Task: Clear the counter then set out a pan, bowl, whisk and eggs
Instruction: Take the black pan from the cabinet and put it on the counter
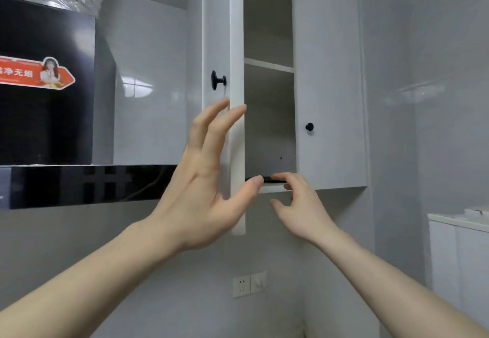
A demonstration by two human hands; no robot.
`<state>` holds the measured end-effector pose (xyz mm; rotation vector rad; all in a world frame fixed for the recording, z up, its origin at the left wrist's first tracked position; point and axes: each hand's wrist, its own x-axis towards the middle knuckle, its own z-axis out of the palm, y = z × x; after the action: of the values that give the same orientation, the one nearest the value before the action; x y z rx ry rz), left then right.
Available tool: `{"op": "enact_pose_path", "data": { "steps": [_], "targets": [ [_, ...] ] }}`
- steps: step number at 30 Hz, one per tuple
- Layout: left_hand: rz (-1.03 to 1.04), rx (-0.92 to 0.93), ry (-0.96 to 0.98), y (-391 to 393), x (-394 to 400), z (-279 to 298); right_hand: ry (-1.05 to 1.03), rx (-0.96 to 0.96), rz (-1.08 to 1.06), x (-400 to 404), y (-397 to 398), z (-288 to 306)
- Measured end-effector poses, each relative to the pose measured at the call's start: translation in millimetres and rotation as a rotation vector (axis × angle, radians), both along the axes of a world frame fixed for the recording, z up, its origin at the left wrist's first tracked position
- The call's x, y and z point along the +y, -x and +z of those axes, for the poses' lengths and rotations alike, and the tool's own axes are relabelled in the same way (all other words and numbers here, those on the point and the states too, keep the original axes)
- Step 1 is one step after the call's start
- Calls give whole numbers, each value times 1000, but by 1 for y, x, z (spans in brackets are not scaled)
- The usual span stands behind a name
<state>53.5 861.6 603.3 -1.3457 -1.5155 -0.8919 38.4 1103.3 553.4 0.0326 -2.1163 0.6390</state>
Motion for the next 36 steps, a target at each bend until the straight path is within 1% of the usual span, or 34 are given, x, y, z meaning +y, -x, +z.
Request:
{"op": "enact_pose_path", "data": {
  "steps": [3,7,11,16,18,25,30,36],
  "targets": [
    [35,-50,-15,0,15,8,-74,-87,-94,35,43,19],
    [92,-48,-12,-3,31,7,-98,-236,-129,65,95,46],
    [117,-39,-12,0,29,5,-121,-368,-184,85,135,66],
    [98,-33,3,3,30,0,-77,-554,-230,99,171,68],
    [88,-31,6,3,32,1,-56,-595,-236,104,181,67],
    [114,-39,-5,5,31,1,-73,-629,-222,110,204,70],
    [135,-48,-17,5,30,-1,-52,-557,-156,105,202,70],
    [170,-54,-30,1,29,-1,-104,-461,-15,87,197,62]
  ]
}}
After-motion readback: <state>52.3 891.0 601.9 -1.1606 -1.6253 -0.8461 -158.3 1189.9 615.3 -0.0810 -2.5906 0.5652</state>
